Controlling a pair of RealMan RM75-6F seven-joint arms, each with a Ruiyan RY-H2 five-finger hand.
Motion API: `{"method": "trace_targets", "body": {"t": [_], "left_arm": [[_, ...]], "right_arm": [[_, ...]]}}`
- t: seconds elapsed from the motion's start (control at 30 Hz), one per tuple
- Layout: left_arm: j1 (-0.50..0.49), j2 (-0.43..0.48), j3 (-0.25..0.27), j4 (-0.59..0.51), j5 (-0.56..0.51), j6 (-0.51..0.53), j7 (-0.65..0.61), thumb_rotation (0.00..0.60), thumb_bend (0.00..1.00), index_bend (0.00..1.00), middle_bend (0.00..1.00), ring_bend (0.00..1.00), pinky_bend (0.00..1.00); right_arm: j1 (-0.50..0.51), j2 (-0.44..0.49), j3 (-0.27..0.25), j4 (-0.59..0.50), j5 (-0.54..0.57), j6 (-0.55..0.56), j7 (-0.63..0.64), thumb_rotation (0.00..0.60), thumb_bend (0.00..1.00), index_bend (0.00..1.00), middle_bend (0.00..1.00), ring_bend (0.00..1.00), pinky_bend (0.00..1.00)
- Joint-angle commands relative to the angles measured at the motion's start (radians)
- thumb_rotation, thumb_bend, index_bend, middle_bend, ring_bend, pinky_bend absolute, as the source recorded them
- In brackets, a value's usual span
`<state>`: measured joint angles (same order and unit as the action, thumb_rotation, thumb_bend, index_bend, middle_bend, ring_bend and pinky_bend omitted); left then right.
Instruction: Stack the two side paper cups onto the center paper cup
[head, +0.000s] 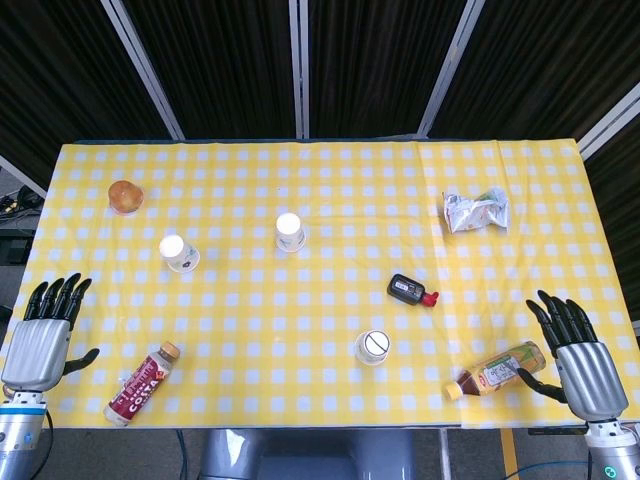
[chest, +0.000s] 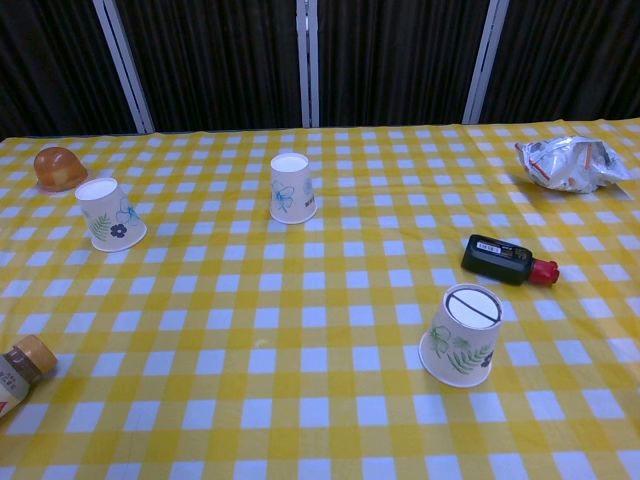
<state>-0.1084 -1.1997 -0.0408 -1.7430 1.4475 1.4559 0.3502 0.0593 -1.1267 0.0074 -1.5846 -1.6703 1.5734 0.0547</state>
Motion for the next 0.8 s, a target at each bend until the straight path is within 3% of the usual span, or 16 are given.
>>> {"method": "trace_targets", "body": {"t": [0.03,0.8], "left_arm": [[0.000,0.001,0.001,-0.001,0.000,0.000,-0.001,0.600,0.05,0.00,0.00,0.00,0.00],[-0.011,-0.006,0.006,0.001,-0.002,-0.017,0.003,0.600,0.05,0.00,0.00,0.00,0.00]], "right_arm": [[-0.002,0.001,0.001,-0.002,0.000,0.004,0.000,0.600,0.05,0.00,0.00,0.00,0.00],[-0.003,0.005,0.005,-0.006,0.002,0.011,0.024,0.600,0.05,0.00,0.00,0.00,0.00]]}}
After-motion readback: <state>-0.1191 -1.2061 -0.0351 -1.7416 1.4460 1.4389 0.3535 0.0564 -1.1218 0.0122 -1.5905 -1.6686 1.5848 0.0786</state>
